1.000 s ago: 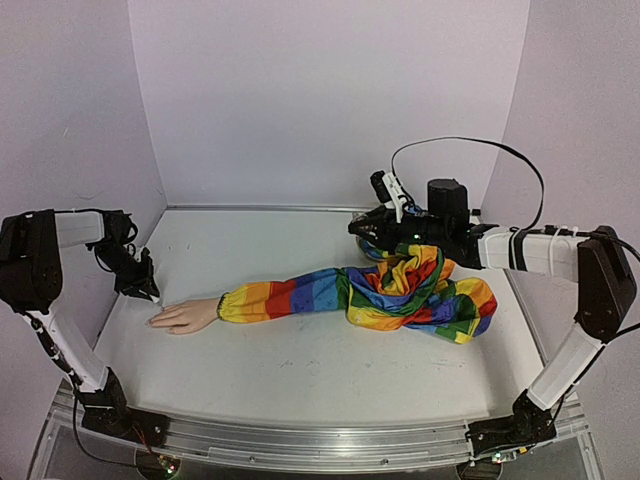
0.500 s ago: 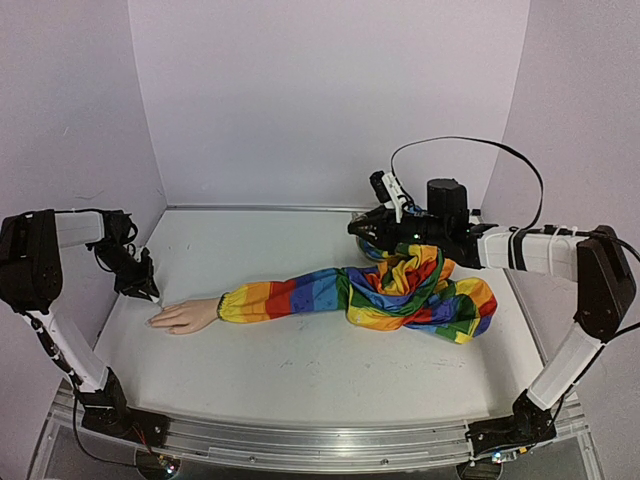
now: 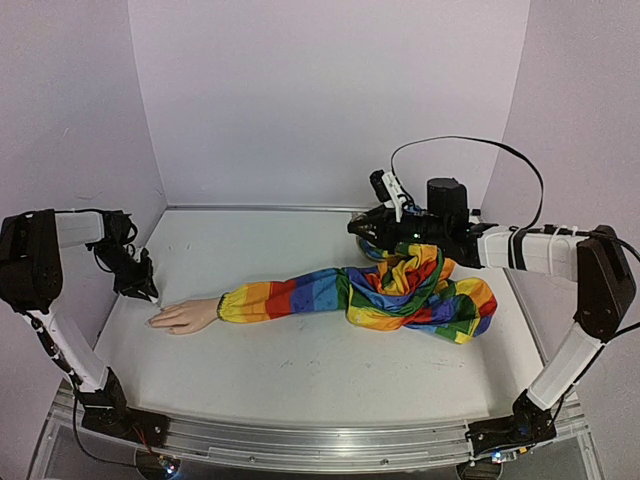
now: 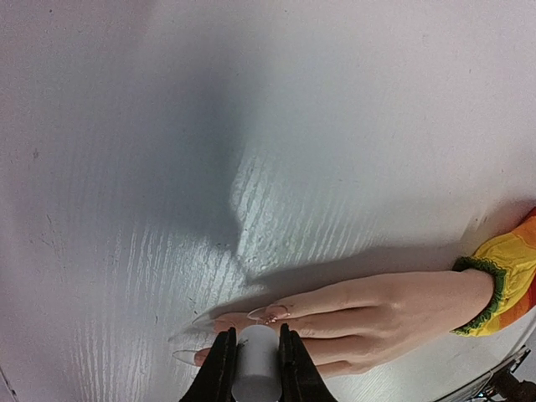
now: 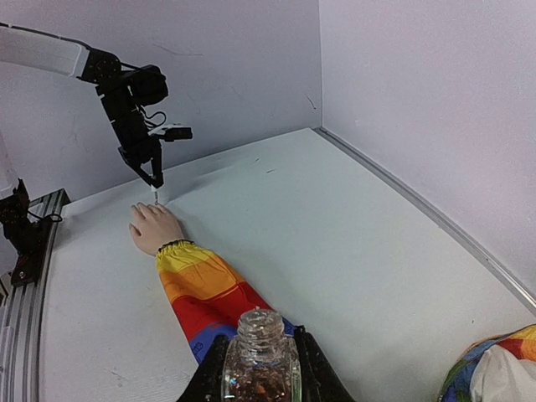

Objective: Paint the nails

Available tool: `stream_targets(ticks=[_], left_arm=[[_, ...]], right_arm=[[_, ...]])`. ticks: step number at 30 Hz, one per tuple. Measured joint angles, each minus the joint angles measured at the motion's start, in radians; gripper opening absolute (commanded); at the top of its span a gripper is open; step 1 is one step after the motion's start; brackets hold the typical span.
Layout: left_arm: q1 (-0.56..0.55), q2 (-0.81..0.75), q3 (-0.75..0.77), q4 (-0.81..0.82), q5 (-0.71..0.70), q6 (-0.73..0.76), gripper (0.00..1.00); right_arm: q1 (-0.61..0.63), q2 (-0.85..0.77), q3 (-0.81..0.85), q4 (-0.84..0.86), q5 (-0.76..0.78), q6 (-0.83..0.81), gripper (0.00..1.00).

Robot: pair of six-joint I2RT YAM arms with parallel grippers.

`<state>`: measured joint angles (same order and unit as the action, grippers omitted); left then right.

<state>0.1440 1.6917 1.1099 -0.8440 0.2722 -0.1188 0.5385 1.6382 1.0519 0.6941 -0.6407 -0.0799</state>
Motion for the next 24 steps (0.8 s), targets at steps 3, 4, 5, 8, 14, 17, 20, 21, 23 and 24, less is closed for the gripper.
stream_targets(ticks=[3, 4, 5, 8, 14, 17, 20, 21, 23, 24], left_arm=[[0.0, 0.0, 0.0, 0.0, -0.008, 0.0, 0.0], [0.001, 0.0, 0.0, 0.0, -0.008, 0.0, 0.0], [0.001, 0.0, 0.0, 0.0, -0.01, 0.001, 0.0], [0.001, 0.0, 0.0, 0.0, -0.014, 0.007, 0.0], [0.001, 0.0, 0.0, 0.0, -0.014, 0.014, 0.0], [0.001, 0.0, 0.0, 0.0, -0.014, 0.015, 0.0], [0.001, 0.001, 0.0, 0.0, -0.016, 0.015, 0.0], [0.001, 0.001, 0.0, 0.0, -0.016, 0.015, 0.0], [0.001, 0.001, 0.0, 0.0, -0.016, 0.015, 0.0], [0.001, 0.002, 0.0, 0.0, -0.016, 0.015, 0.0]], right_arm=[[0.0, 0.0, 0.0, -0.001, 0.0, 0.0, 0.0], [0.0, 0.0, 0.0, -0.001, 0.0, 0.0, 0.0], [0.0, 0.0, 0.0, -0.002, 0.0, 0.0, 0.0], [0.0, 0.0, 0.0, -0.005, 0.0, 0.0, 0.0], [0.0, 0.0, 0.0, -0.011, 0.0, 0.0, 0.0], [0.0, 0.0, 0.0, -0.014, 0.0, 0.0, 0.0], [0.0, 0.0, 0.0, -0.014, 0.0, 0.0, 0.0], [0.0, 0.0, 0.0, -0.014, 0.0, 0.0, 0.0], [-0.001, 0.0, 0.0, -0.014, 0.0, 0.0, 0.0], [-0.001, 0.0, 0.0, -0.014, 0.0, 0.0, 0.0]])
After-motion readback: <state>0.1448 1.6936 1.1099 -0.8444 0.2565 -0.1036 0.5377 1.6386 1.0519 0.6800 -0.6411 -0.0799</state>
